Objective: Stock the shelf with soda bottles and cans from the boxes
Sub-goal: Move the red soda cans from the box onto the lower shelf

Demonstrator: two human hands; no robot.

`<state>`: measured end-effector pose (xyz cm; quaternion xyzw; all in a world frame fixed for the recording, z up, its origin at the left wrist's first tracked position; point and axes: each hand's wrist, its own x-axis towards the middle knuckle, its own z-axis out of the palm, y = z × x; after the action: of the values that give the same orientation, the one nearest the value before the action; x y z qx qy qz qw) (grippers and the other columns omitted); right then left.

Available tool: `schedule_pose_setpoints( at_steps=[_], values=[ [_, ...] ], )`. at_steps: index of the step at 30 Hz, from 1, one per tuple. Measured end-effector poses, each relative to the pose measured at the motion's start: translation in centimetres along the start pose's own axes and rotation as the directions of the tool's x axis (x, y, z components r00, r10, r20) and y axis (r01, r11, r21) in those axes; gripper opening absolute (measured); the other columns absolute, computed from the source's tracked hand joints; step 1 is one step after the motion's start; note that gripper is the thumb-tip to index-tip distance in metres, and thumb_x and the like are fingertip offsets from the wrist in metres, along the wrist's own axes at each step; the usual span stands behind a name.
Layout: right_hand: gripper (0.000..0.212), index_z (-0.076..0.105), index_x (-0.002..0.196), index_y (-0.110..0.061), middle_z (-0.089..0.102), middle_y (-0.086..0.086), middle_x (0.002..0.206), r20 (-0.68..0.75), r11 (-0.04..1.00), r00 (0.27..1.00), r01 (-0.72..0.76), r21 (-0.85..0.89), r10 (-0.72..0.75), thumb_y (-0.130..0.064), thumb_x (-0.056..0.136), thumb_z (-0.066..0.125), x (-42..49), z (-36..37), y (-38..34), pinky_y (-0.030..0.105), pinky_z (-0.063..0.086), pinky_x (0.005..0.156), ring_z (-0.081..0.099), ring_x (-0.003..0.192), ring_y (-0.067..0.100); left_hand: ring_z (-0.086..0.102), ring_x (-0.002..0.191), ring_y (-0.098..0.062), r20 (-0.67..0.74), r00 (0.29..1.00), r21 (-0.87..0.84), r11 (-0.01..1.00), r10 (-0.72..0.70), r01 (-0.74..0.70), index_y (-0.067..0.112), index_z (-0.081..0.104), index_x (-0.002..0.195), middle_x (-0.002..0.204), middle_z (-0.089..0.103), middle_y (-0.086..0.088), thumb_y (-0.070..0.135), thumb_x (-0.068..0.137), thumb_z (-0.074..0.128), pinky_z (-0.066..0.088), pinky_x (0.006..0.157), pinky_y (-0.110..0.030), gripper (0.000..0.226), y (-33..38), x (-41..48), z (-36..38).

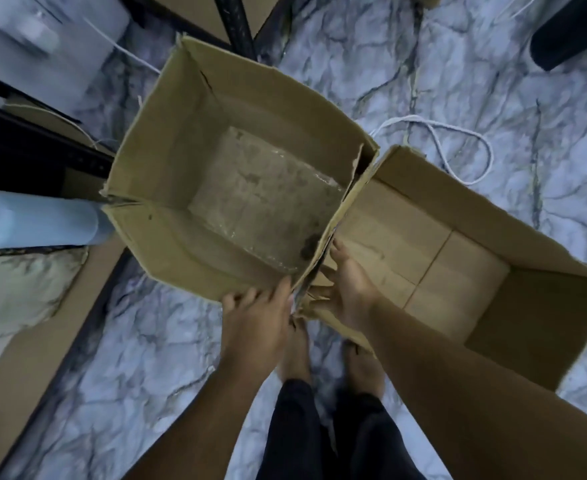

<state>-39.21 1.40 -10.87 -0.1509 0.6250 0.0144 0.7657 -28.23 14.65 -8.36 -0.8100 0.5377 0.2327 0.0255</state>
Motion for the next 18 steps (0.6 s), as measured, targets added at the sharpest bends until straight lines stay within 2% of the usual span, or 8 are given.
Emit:
schedule_pose_setpoints(
  at_steps=[2, 3, 4, 6, 9, 12, 14, 18],
  values=[
    [0.026, 0.054, 0.117, -0.04, 0.075, -0.007, 0.079, 0.013, 1.0, 1.0, -0.001, 0.01, 0.001, -0.043, 0.11, 0.029, -0.6, 1.0, 0.7, 0.055, 0.055, 0.089, 0.07, 0.092, 0.034, 0.062, 0.088, -0.023, 0.036, 0.999, -0.005, 0.999, -0.04, 0.04, 0.032, 0.052, 0.128, 0.091, 0.072, 0.01, 0.037, 0.098, 0.036, 0.04, 0.084, -0.044, 0.035, 0.4, 0.2, -0.3],
    [0.026, 0.053, 0.117, -0.037, 0.073, -0.005, 0.067, 0.018, 1.0, 1.0, 0.01, -0.014, -0.01, -0.04, 0.111, 0.028, -0.9, 1.0, 1.2, 0.052, 0.058, 0.085, 0.07, 0.084, 0.03, 0.062, 0.093, -0.023, 0.057, 0.997, -0.006, 0.999, -0.052, 0.053, 0.033, 0.05, 0.13, 0.095, 0.072, 0.01, 0.037, 0.099, 0.039, 0.039, 0.086, -0.044, 0.033, 0.6, 0.4, -0.4],
    [0.026, 0.052, 0.123, -0.039, 0.074, -0.005, 0.069, 0.036, 0.999, 0.999, 0.029, -0.033, -0.028, -0.036, 0.111, 0.029, -1.2, 1.0, 1.7, 0.049, 0.06, 0.082, 0.07, 0.083, 0.027, 0.062, 0.095, -0.022, 0.068, 0.996, -0.01, 0.998, -0.059, 0.059, 0.035, 0.048, 0.132, 0.099, 0.073, 0.01, 0.036, 0.101, 0.042, 0.037, 0.088, -0.044, 0.031, 0.6, 0.5, -0.4],
    [0.037, 0.043, 0.141, -0.046, 0.076, -0.003, 0.101, 0.066, 0.996, 0.996, 0.065, -0.054, -0.061, -0.03, 0.11, 0.032, -1.7, 0.7, 2.3, 0.045, 0.062, 0.079, 0.073, 0.092, 0.024, 0.062, 0.097, -0.022, 0.086, 0.994, -0.016, 0.998, -0.067, 0.069, 0.035, 0.047, 0.133, 0.102, 0.073, 0.01, 0.037, 0.104, 0.043, 0.036, 0.089, -0.043, 0.029, 0.5, 0.6, -0.4],
    [0.047, 0.027, 0.154, -0.046, 0.062, -0.005, 0.128, 0.096, 0.985, 0.988, 0.133, -0.108, -0.122, -0.029, 0.111, 0.033, -2.4, 0.8, 2.0, 0.035, 0.061, 0.073, 0.075, 0.091, 0.013, 0.062, 0.103, -0.02, 0.103, 0.991, -0.036, 0.996, -0.083, 0.087, 0.033, 0.046, 0.135, 0.11, 0.071, 0.01, 0.04, 0.107, 0.037, 0.035, 0.098, -0.046, 0.031, 0.6, 0.3, -0.9],
    [0.05, 0.022, 0.158, -0.044, 0.043, -0.011, 0.155, 0.079, 0.945, 0.976, 0.216, -0.244, -0.203, -0.036, 0.11, 0.036, -4.7, 1.2, 1.2, 0.036, 0.043, 0.104, 0.051, 0.133, 0.012, 0.057, 0.122, -0.015, 0.105, 0.99, -0.12, 0.987, -0.093, 0.105, 0.032, 0.041, 0.145, 0.13, 0.062, 0.012, 0.04, 0.107, 0.035, 0.022, 0.115, -0.051, 0.039, 0.7, -0.5, -2.3],
    [0.053, 0.024, 0.157, -0.045, 0.036, -0.015, 0.159, 0.088, 0.878, 0.956, 0.292, -0.38, -0.28, -0.04, 0.108, 0.042, -7.3, 1.3, 0.6, 0.038, 0.031, 0.116, 0.033, 0.147, 0.011, 0.05, 0.132, -0.013, 0.093, 0.99, -0.177, 0.977, -0.103, 0.118, 0.03, 0.039, 0.149, 0.141, 0.056, 0.011, 0.04, 0.108, 0.035, 0.018, 0.12, -0.052, 0.043, 0.6, -1.6, -4.0],
    [0.057, 0.025, 0.158, -0.042, 0.044, -0.019, 0.144, 0.174, 0.584, 0.91, 0.379, -0.718, -0.376, -0.043, 0.106, 0.046, -15.0, 1.8, -1.1, 0.024, 0.028, 0.111, 0.04, 0.132, -0.001, 0.046, 0.136, -0.018, 0.066, 0.987, -0.241, 0.958, -0.144, 0.156, 0.023, 0.045, 0.147, 0.145, 0.054, 0.006, 0.04, 0.103, 0.031, 0.023, 0.119, -0.054, 0.049, 0.9, -5.1, -9.3]
  ],
)
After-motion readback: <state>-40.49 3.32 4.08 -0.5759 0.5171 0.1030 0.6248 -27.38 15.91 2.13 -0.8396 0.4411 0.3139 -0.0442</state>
